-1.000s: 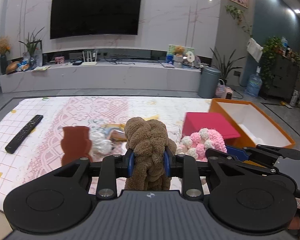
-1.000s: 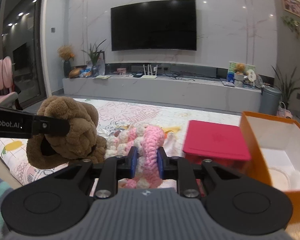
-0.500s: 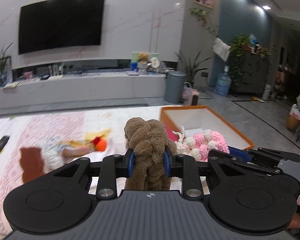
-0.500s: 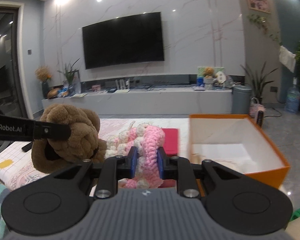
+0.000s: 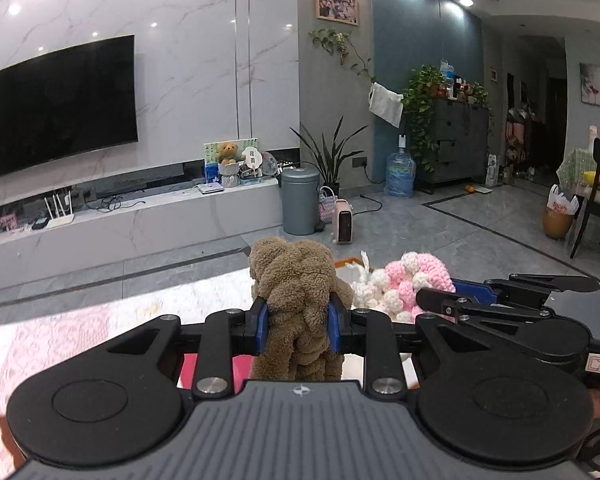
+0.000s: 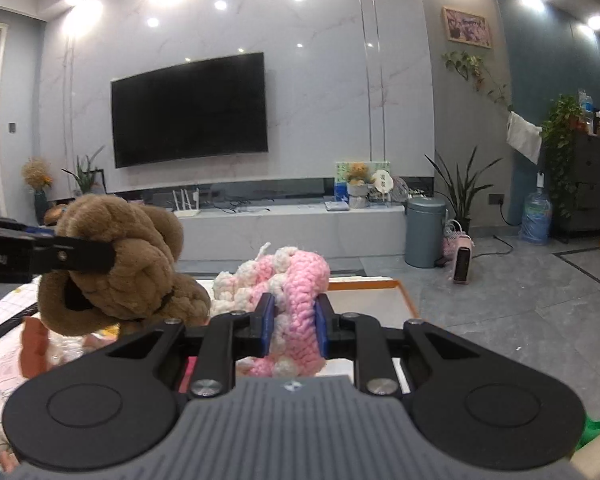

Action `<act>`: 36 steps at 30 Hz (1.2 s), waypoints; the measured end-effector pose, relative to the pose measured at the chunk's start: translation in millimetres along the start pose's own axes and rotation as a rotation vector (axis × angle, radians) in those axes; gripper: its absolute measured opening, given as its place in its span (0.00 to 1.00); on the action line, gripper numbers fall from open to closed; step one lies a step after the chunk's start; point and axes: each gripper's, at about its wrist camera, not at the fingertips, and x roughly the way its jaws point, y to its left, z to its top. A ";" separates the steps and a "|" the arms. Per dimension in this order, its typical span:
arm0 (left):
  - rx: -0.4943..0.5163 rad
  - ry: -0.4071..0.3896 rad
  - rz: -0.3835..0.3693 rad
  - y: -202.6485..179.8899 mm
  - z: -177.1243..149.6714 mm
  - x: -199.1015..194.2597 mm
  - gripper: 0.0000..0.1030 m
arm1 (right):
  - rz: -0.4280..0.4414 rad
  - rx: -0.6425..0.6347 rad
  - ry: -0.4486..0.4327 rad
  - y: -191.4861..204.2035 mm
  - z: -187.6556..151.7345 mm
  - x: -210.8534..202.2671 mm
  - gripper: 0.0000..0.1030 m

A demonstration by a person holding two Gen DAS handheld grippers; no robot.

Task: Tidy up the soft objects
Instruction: 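Carry the teddy bear in the left tool while the right tool carries the pink crochet to the box, then open the left tool to drop the bear while the right tool releases the crochet into the box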

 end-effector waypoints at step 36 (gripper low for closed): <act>0.130 0.246 0.022 -36.2 -9.5 194.3 0.31 | -0.052 -0.152 0.489 -63.0 -22.7 256.4 0.20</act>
